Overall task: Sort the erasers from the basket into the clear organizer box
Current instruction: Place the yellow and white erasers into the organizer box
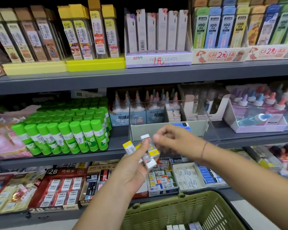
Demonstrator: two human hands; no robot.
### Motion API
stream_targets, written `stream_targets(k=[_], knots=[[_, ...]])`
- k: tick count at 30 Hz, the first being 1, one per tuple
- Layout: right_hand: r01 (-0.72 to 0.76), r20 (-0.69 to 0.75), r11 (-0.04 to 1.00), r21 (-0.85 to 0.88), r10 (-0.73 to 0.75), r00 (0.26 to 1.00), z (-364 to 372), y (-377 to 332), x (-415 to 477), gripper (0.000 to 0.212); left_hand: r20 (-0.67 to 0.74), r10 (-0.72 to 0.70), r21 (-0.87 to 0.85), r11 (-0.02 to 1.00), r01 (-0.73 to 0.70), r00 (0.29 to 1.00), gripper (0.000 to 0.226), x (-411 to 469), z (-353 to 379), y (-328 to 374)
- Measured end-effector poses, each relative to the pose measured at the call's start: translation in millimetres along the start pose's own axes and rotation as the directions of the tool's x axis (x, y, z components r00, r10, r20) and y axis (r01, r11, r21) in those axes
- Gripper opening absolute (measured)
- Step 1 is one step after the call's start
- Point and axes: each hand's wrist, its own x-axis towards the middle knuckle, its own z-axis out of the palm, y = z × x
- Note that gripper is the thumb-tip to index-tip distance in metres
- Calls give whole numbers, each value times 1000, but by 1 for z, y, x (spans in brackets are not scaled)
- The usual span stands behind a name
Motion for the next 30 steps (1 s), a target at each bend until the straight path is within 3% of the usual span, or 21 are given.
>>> stream_targets(k=[3,7,12,16,20,23,28,30], knots=[[-45,20,984,174,43,999,10,8,-6,22,48,-6,36,999,4,999,29,-1,0,-1],[-89,16,945,314,89,996,5,8,-5,11,91,-36,98,995,27,995,36,-4,0,-6],[-105,-15,969,221,111,994,-14,-2,2,7,99,-59,91,995,50,993,33,-5,5,-7],[-48,-223,982,183,89,971,-38,-13,17,16,81,-86,6,996,86,993,26,-3,6,-4],[36,-402,996,83,0,916,22,13,13,25,-14,-188,-212,960,181,982,16,-1,14,-11],[160,-486,986,52,-115,866,26,9,12,28,1,-146,-316,938,138,989,15,5,19,2],[73,-230,997,1,-70,971,21,0,2,18,-56,-111,-247,964,94,992,18,5,15,4],[38,-122,995,-92,-49,991,27,0,-1,30,-43,-95,-180,980,85,995,20,5,14,3]])
